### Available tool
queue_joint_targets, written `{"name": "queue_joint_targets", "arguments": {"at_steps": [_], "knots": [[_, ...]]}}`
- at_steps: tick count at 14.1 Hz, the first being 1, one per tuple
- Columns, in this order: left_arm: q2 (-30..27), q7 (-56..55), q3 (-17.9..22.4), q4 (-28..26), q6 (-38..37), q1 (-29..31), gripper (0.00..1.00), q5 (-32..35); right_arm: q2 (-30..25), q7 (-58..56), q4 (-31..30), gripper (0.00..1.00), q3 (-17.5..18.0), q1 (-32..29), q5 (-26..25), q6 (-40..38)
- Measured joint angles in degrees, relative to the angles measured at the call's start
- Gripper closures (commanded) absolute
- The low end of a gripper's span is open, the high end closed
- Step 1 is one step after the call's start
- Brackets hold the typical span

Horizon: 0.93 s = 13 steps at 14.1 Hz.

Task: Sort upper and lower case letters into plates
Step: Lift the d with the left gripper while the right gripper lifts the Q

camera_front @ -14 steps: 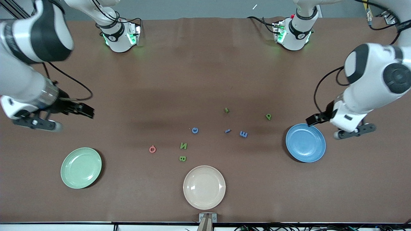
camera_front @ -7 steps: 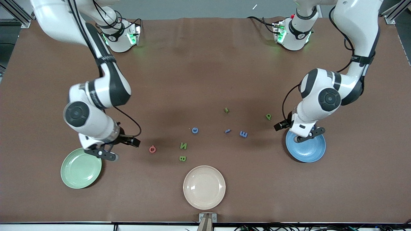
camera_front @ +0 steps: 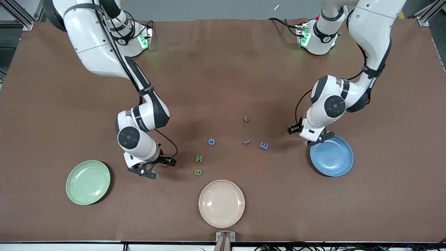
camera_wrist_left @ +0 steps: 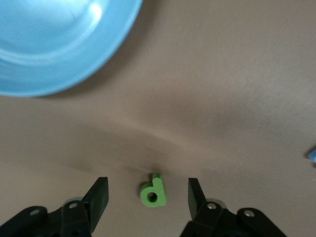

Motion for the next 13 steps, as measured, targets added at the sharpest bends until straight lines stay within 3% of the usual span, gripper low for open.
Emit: {"name": "queue_joint_targets", "arguments": {"at_steps": [3,7,9,10,12,13], "knots": [[3.00,-0.48,-0.02,-0.26,2.00,-1.24,0.33,0.00,1.09,0.05,0.18,0.23,-0.04,0.30,0.00,0.89],[2.92,-0.78,-0.01,-0.47,2.20,-1.38,0.42,0.00,1.86,0.05,0.21,0.56,-0.04,0.54,-0.02,1.98],[2.77,-0.79,-0.02,-0.70,2.20,-1.38,0.57,0.00,1.84,0.05,0.40,0.74,-0.15,0.55,-0.48,1.94],[2.60,-0.83,-0.02,-0.86,2.14,-1.38,0.74,0.00,1.77,0.06,0.68,0.85,-0.15,0.55,-0.83,1.84],[2.17,-0.84,-0.02,-1.22,1.98,-1.38,0.98,0.00,1.77,0.06,0.91,0.96,-0.24,0.59,-1.41,1.80],[2.06,-0.84,-0.03,-1.35,1.97,-1.42,1.00,0.00,1.89,0.06,0.95,0.96,-0.43,0.57,-1.77,1.84]]}}
